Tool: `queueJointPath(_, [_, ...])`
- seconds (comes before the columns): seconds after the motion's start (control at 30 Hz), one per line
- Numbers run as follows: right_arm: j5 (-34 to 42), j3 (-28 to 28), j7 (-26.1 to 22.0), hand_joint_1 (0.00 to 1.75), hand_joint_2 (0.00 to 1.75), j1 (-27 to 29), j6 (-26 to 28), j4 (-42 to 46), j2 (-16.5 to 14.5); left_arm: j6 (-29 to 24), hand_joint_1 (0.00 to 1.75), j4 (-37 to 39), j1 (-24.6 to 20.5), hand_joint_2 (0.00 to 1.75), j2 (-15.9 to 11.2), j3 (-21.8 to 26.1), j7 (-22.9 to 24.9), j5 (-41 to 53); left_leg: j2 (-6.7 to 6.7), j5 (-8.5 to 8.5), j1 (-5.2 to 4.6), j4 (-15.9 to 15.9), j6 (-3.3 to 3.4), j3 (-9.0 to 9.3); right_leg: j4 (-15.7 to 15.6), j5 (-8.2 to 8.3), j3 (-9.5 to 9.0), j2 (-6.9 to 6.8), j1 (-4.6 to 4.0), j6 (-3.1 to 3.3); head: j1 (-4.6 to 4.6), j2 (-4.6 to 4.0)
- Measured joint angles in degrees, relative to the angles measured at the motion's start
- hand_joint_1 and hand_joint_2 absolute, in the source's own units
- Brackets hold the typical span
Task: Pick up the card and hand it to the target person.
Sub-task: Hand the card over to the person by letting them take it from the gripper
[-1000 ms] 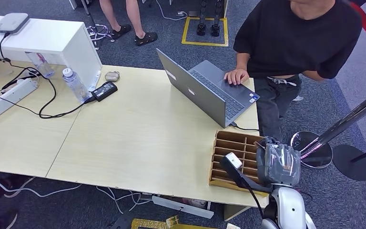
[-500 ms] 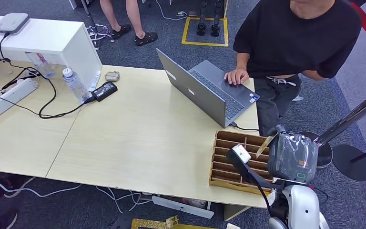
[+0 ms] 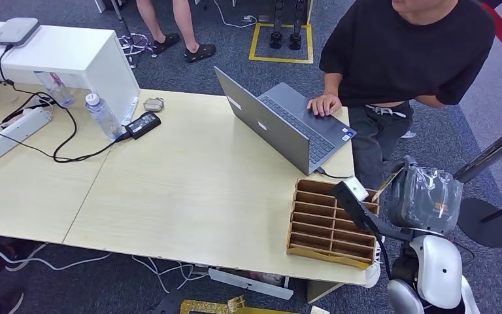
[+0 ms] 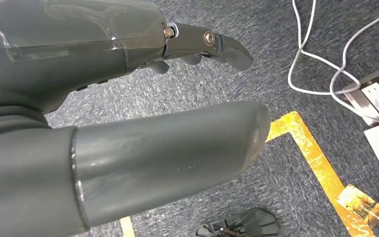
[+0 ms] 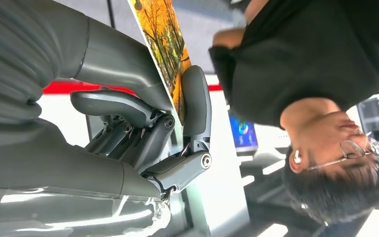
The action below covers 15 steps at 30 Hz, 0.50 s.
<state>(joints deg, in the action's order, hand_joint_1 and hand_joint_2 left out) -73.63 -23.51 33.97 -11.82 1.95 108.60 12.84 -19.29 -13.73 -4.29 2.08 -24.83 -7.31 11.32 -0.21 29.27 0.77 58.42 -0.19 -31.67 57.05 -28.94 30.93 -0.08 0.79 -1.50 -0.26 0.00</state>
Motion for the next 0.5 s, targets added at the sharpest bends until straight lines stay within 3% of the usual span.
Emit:
queueJointPath(0.23, [18.2, 3.8, -3.1, 1.75, 1.75, -0.1, 8.5, -2.8, -0.2, 0.0, 0.00, 0.0, 0.0, 0.00, 0.0, 0.0, 0.4, 0.1, -0.01, 0.00, 0.00, 0.0, 0.00, -0.01, 0.0, 0.00, 0.00, -0.01, 0.00, 0.00, 0.00, 0.00])
queueJointPath(0.5, [27.1, 10.5, -4.5, 1.75, 1.75, -0.2, 15.6, -7.9, -1.0, 0.1, 0.00, 0.0, 0.0, 0.00, 0.0, -0.4, 0.9, 0.3, -0.01, 0.00, -0.01, 0.0, 0.00, -0.01, 0.0, 0.00, 0.00, -0.01, 0.01, 0.00, 0.00, 0.00])
